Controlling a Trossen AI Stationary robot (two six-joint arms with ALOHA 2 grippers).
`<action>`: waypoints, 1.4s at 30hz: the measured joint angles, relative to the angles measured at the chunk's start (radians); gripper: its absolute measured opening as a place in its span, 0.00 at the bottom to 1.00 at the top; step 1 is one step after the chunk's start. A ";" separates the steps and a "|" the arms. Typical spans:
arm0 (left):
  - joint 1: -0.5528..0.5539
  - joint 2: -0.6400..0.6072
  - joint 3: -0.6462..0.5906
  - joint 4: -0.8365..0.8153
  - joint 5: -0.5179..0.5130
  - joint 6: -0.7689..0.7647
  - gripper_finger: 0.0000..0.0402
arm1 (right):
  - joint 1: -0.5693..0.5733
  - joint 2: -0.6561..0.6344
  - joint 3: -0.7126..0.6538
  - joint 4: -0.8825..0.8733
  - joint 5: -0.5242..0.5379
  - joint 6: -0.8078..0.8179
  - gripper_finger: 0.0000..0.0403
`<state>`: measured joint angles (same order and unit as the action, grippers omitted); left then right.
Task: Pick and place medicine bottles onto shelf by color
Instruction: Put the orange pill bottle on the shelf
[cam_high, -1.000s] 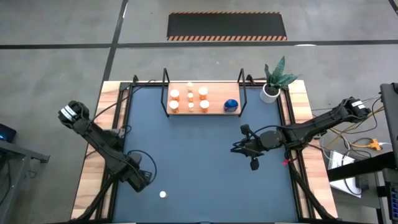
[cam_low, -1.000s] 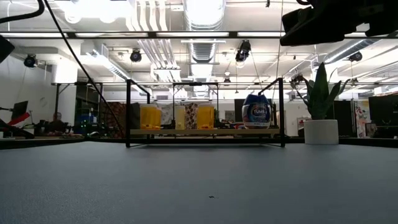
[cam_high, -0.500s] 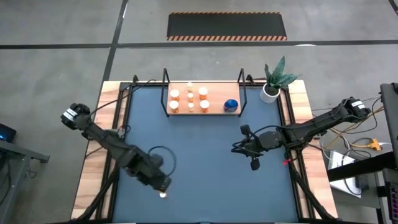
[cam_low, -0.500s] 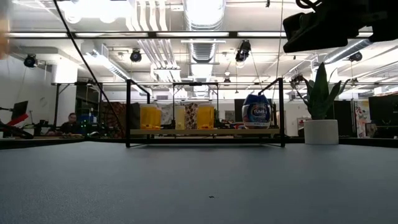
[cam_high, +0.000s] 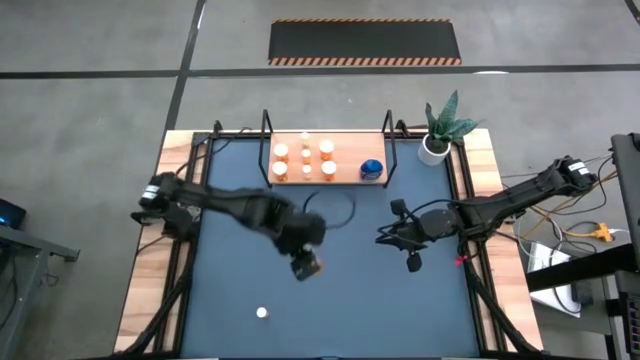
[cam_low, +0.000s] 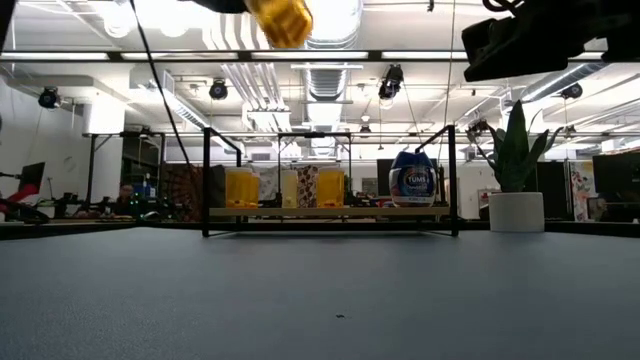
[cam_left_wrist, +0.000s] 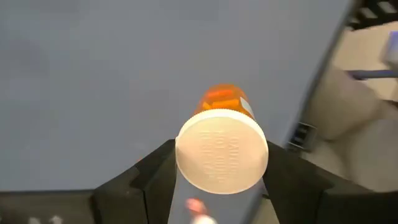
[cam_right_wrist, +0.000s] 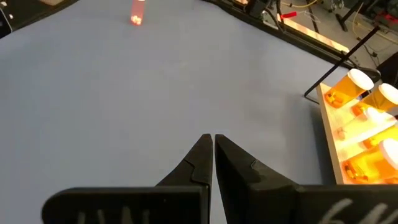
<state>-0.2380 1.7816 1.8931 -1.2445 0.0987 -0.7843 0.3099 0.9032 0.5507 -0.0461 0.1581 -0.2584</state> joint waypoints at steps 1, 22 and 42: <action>0.023 0.018 0.044 -0.042 -0.022 0.051 0.48 | 0.000 -0.003 0.000 -0.001 0.000 0.000 0.02; 0.659 0.123 0.245 -0.196 -0.396 0.791 0.48 | 0.000 -0.012 -0.004 -0.002 0.000 0.003 0.02; 0.893 0.326 0.235 -0.118 -0.388 0.900 0.48 | 0.000 -0.012 -0.004 -0.002 0.000 -0.027 0.02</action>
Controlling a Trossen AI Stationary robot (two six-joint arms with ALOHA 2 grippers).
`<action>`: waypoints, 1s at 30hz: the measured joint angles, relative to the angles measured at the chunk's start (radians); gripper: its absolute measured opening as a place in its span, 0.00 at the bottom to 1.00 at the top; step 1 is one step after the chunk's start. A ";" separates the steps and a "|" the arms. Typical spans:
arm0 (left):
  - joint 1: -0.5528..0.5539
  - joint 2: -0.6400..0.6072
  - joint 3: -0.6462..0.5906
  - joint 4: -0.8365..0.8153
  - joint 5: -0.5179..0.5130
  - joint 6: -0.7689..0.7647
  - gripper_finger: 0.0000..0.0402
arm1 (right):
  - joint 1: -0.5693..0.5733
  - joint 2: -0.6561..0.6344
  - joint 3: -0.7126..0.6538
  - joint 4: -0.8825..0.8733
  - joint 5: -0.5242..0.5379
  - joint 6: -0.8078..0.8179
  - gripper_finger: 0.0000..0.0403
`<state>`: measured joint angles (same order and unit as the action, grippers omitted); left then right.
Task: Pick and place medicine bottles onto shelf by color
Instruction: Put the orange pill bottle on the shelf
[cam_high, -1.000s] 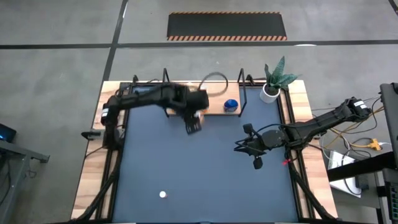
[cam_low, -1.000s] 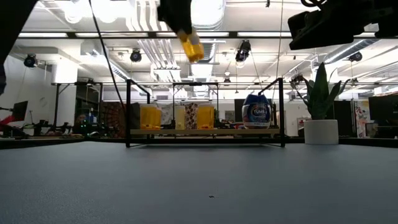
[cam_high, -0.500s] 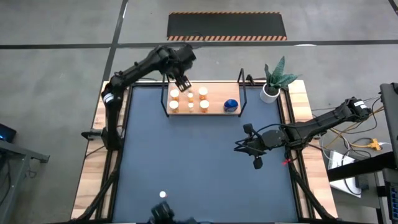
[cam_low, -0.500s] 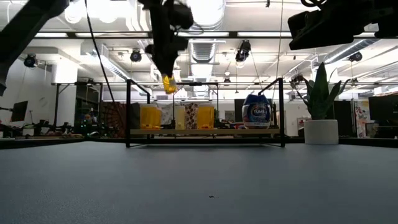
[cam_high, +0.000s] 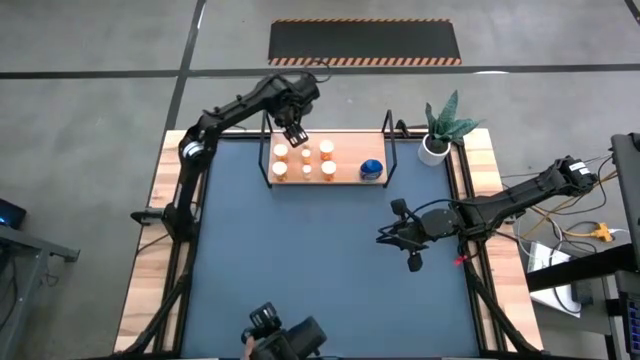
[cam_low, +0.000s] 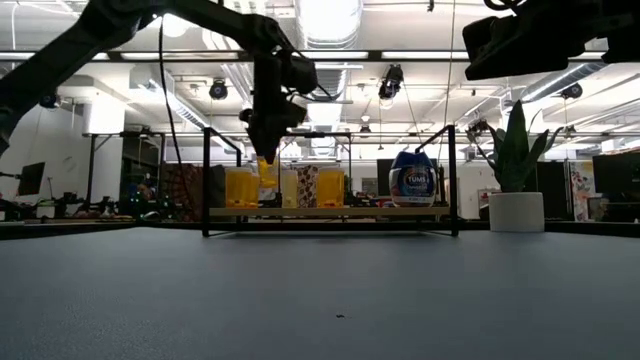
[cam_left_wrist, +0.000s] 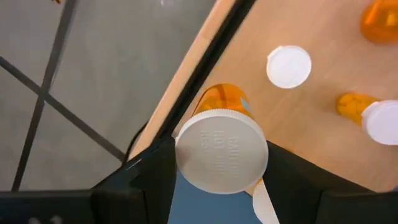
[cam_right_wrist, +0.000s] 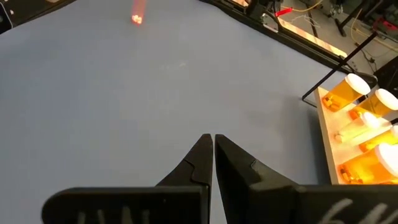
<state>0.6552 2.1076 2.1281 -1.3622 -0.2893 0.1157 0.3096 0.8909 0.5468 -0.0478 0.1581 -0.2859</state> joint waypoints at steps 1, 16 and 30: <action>0.002 0.003 0.000 -0.001 0.000 0.000 0.48 | 0.000 0.000 0.000 0.001 0.000 -0.001 0.02; 0.007 0.035 -0.012 -0.009 0.057 -0.005 0.48 | 0.000 0.000 0.000 0.001 0.000 -0.002 0.02; 0.006 0.035 -0.093 -0.001 0.057 -0.006 0.48 | 0.000 0.000 0.000 0.000 0.000 0.005 0.02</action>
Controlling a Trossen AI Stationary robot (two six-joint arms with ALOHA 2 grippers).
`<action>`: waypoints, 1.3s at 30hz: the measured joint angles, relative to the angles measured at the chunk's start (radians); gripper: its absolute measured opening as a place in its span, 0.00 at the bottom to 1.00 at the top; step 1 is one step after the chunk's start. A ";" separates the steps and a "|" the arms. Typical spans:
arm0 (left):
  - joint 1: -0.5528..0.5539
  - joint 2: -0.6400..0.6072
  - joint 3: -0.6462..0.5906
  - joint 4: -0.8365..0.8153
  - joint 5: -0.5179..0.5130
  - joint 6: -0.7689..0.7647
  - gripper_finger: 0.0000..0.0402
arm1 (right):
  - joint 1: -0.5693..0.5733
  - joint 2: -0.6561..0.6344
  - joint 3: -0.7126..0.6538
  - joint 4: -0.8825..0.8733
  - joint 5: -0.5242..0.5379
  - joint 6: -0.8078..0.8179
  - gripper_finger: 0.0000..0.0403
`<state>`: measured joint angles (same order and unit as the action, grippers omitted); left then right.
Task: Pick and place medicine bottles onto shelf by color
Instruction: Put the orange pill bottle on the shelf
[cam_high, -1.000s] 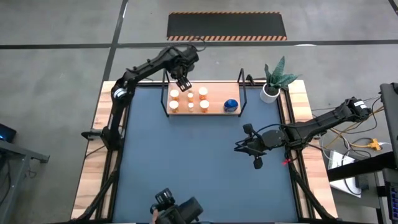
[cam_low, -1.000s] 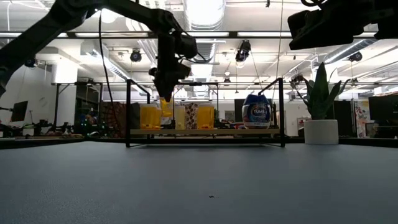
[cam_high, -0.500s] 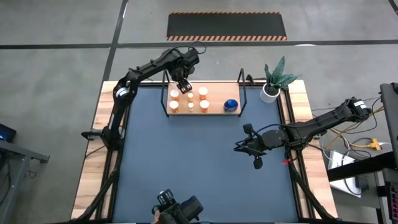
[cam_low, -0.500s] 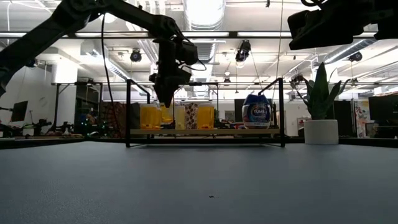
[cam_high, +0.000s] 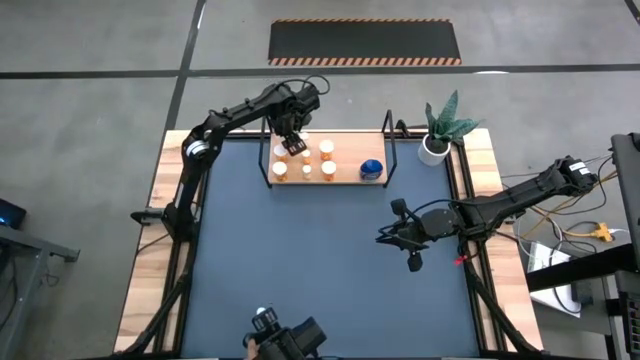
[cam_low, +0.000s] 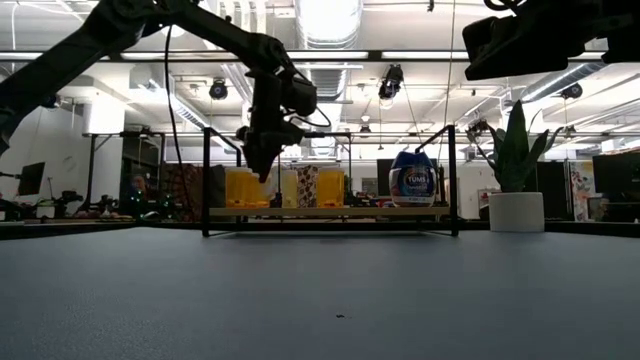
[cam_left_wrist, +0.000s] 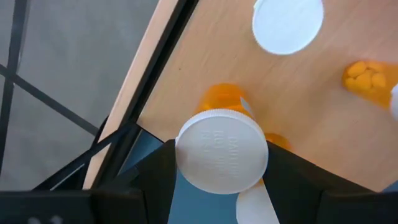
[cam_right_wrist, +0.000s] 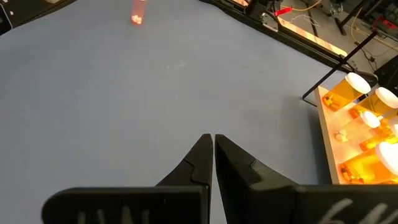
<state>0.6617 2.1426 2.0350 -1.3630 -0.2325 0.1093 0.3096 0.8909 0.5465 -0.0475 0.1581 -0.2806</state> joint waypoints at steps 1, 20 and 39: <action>0.000 0.000 0.000 0.004 0.000 0.000 0.48 | 0.000 0.000 0.000 0.000 0.000 0.000 0.02; 0.000 0.000 0.000 0.046 -0.001 0.002 0.60 | 0.000 0.000 0.000 -0.001 0.000 0.008 0.02; -0.029 -0.121 -0.016 0.123 0.000 0.063 0.39 | 0.000 0.000 0.000 -0.001 0.000 0.011 0.02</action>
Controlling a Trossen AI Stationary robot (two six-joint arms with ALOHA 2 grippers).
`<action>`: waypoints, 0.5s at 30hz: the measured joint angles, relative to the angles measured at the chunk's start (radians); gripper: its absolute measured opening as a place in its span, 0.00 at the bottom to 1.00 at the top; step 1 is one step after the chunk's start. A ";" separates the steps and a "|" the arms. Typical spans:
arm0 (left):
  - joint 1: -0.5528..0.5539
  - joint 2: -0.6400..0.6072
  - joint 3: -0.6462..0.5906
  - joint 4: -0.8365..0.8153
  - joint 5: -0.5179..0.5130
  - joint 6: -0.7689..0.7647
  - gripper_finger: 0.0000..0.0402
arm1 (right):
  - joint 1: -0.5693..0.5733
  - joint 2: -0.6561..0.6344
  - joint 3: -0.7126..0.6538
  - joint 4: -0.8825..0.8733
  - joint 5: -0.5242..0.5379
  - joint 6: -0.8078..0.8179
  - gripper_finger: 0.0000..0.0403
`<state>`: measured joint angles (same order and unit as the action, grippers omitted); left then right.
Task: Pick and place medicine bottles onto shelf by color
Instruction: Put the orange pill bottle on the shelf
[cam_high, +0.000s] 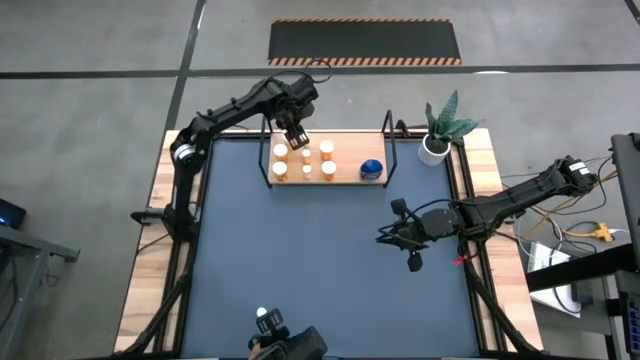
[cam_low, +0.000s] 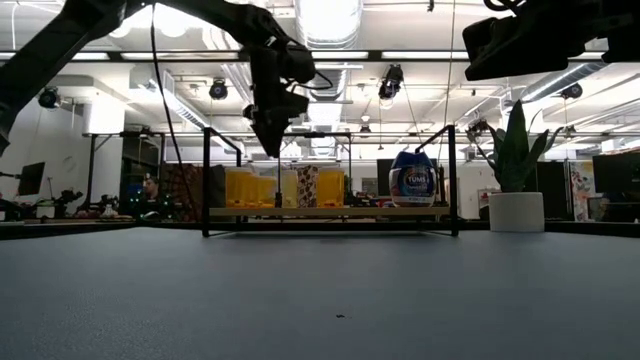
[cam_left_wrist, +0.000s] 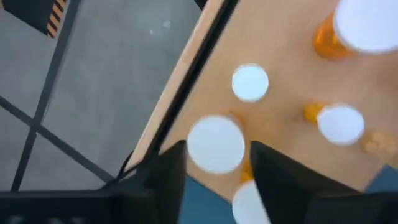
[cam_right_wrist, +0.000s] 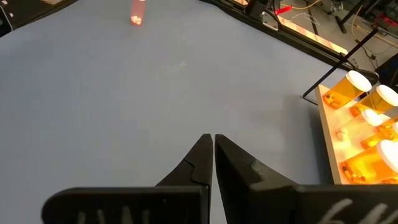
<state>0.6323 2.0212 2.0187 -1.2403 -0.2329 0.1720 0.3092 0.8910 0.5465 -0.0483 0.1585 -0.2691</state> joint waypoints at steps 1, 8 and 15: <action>0.000 0.000 -0.011 0.020 0.000 -0.001 0.35 | 0.000 0.000 0.000 0.000 0.000 0.000 0.02; 0.000 0.003 -0.085 0.055 -0.001 -0.006 0.05 | 0.000 0.000 0.000 0.000 0.000 0.000 0.02; 0.000 0.004 -0.149 0.121 -0.003 -0.007 0.02 | 0.000 0.000 0.000 0.000 0.000 0.000 0.02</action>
<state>0.6327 2.0250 1.8695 -1.1193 -0.2363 0.1654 0.3092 0.8909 0.5465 -0.0483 0.1585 -0.2691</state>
